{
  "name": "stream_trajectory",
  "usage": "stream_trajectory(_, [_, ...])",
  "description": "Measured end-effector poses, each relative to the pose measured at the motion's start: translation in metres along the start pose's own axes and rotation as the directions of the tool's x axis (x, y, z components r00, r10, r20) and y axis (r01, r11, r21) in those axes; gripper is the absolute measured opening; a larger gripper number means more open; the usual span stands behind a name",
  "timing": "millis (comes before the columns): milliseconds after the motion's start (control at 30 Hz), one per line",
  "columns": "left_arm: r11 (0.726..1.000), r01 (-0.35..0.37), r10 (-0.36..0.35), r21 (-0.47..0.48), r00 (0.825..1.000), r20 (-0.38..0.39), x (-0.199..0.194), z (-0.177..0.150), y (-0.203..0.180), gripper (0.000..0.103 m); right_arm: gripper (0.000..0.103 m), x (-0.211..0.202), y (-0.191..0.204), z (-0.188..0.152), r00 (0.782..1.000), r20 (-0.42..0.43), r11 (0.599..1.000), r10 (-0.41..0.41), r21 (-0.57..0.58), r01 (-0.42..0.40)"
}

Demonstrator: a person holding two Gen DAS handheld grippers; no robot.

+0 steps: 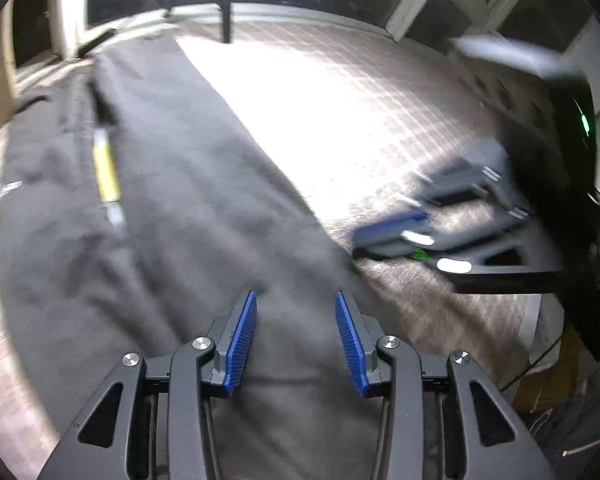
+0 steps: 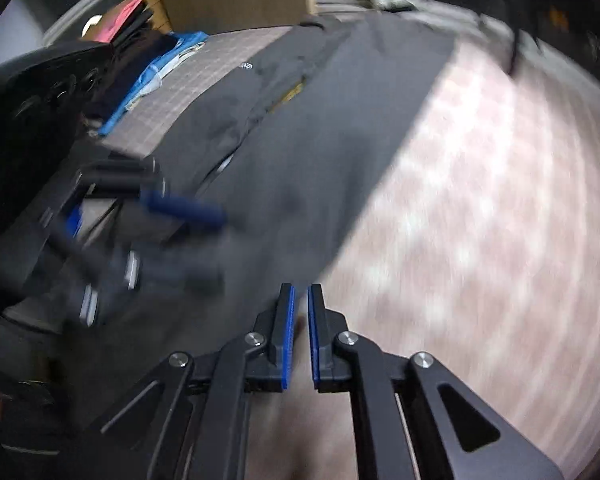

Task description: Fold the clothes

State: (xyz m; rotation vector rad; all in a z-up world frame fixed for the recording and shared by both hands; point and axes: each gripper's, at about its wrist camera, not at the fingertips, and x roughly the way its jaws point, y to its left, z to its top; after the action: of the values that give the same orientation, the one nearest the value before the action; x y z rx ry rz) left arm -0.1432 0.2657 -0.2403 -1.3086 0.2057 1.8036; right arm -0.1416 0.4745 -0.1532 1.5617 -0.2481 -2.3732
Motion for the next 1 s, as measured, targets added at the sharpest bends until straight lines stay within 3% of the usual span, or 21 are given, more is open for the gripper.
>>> stream_trajectory(67, [1.0, -0.002, 0.003, -0.018, 1.0, 0.021, -0.027, -0.017, 0.003, 0.039, 0.008, -0.038, 0.002, -0.019, 0.997, 0.077, 0.996, 0.03, 0.076, -0.036])
stream_trajectory(167, [0.999, -0.005, 0.007, -0.046, 0.999, 0.052, -0.069, -0.041, 0.007, 0.04, 0.02, -0.088, 0.017, -0.049, 0.98, 0.188, 0.984, 0.066, 0.152, -0.096])
stream_trajectory(200, [0.998, -0.005, 0.009, -0.055, 0.998, 0.062, -0.082, -0.05, 0.008, 0.04, 0.025, -0.101, 0.027, -0.061, 0.978, 0.205, 0.984, 0.048, 0.159, -0.081])
stream_trajectory(300, [0.997, -0.007, 0.015, -0.083, 0.996, 0.093, -0.123, -0.075, 0.013, 0.04, 0.026, -0.131, 0.063, -0.099, 0.97, 0.234, 0.987, -0.065, 0.16, 0.027])
stream_trajectory(367, [0.995, -0.007, 0.019, -0.101, 0.993, 0.114, -0.151, -0.091, 0.015, 0.04, 0.026, -0.14, 0.087, -0.128, 0.963, 0.26, 0.976, -0.075, 0.216, 0.018])
stream_trajectory(433, [0.995, -0.018, 0.029, -0.1, 0.993, 0.111, -0.173, -0.12, 0.013, 0.041, 0.026, -0.136, 0.106, -0.152, 0.959, 0.281, 0.967, -0.035, 0.251, -0.038])
stream_trajectory(533, [0.996, -0.032, 0.04, -0.082, 0.995, 0.091, -0.196, -0.166, 0.007, 0.044, 0.026, -0.105, 0.146, -0.173, 0.969, 0.245, 0.966, -0.016, 0.253, -0.048])
stream_trajectory(600, [0.996, -0.009, 0.015, -0.085, 0.997, 0.073, -0.19, -0.184, 0.003, 0.044, 0.026, -0.076, 0.167, -0.181, 0.978, 0.211, 0.971, -0.007, 0.236, -0.044])
stream_trajectory(667, [0.996, 0.02, -0.015, -0.092, 0.998, 0.055, -0.182, -0.2, -0.002, 0.044, 0.026, -0.051, 0.176, -0.191, 0.989, 0.138, 0.969, -0.045, 0.248, 0.01])
stream_trajectory(733, [0.997, 0.053, -0.051, -0.053, 0.998, 0.031, -0.164, -0.209, -0.015, 0.044, 0.026, -0.037, 0.174, -0.206, 0.989, 0.055, 0.957, -0.14, 0.265, 0.12])
stream_trajectory(767, [0.996, 0.076, -0.075, -0.037, 0.997, 0.014, -0.152, -0.211, -0.024, 0.044, 0.026, -0.035, 0.167, -0.22, 0.977, -0.024, 0.928, -0.211, 0.309, 0.208])
stream_trajectory(833, [0.99, 0.141, -0.141, -0.024, 0.99, -0.018, -0.131, -0.213, -0.039, 0.044, 0.026, -0.059, 0.159, -0.239, 0.968, -0.014, 0.888, -0.25, 0.394, 0.235])
stream_trajectory(900, [0.975, 0.221, -0.223, -0.027, 0.973, -0.063, -0.111, -0.218, -0.054, 0.044, 0.026, -0.097, 0.16, -0.256, 0.967, 0.073, 0.865, -0.244, 0.467, 0.183])
stream_trajectory(1000, [0.95, 0.313, -0.308, 0.019, 0.942, -0.134, -0.111, -0.236, -0.075, 0.041, 0.026, -0.131, 0.177, -0.268, 0.961, 0.097, 0.86, -0.257, 0.477, 0.181])
